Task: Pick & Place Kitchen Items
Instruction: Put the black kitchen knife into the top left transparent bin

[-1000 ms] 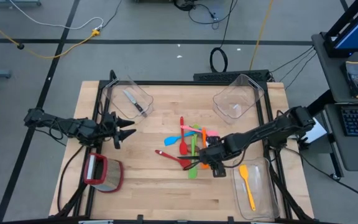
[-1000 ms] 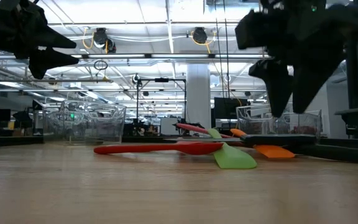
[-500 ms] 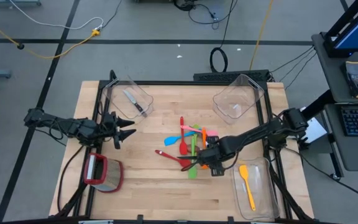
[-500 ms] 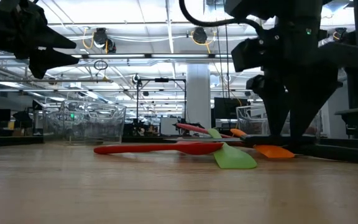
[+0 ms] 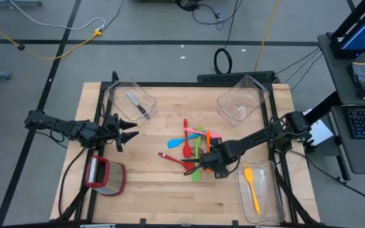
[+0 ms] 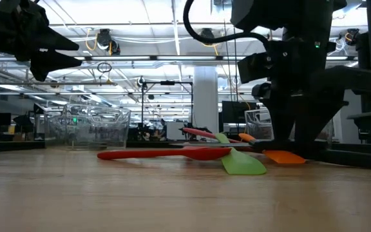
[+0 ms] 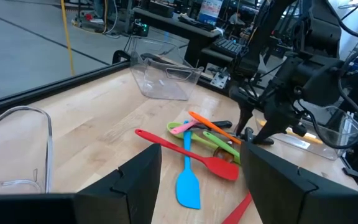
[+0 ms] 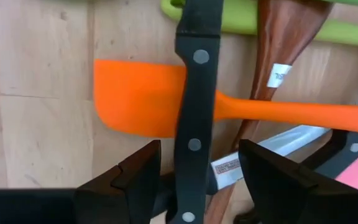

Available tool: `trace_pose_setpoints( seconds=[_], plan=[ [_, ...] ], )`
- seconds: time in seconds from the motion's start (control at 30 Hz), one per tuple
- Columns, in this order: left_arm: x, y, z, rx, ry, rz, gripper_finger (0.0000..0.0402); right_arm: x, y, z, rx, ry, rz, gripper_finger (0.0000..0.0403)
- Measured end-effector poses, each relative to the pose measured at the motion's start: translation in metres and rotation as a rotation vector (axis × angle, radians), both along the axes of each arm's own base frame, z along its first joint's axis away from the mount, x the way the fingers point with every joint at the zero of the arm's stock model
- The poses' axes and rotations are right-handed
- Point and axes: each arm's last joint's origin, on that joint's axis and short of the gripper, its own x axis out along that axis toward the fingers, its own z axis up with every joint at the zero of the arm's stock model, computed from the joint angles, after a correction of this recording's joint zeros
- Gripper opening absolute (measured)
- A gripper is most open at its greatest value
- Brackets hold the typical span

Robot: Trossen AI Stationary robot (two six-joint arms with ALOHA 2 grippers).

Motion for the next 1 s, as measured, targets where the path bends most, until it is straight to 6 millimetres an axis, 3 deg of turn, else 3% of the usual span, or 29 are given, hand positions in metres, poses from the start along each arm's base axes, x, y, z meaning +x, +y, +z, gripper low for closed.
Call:
trace_pose_setpoints(
  seconds=[0.53, 0.8, 1.0],
  plan=[
    [0.000, 0.000, 0.000, 0.016, 0.004, -0.002, 0.0223, 0.000, 0.000, 0.000, 0.015, 0.005, 0.002, 0.0071],
    [0.000, 0.000, 0.000, 0.017, 0.004, -0.002, 0.0223, -0.002, 0.001, 0.004, 0.033, 0.010, -0.002, 0.0075],
    [0.000, 0.000, 0.000, 0.017, 0.004, -0.002, 0.0223, 0.003, 0.002, 0.022, 0.021, 0.033, 0.000, 0.0066]
  ],
)
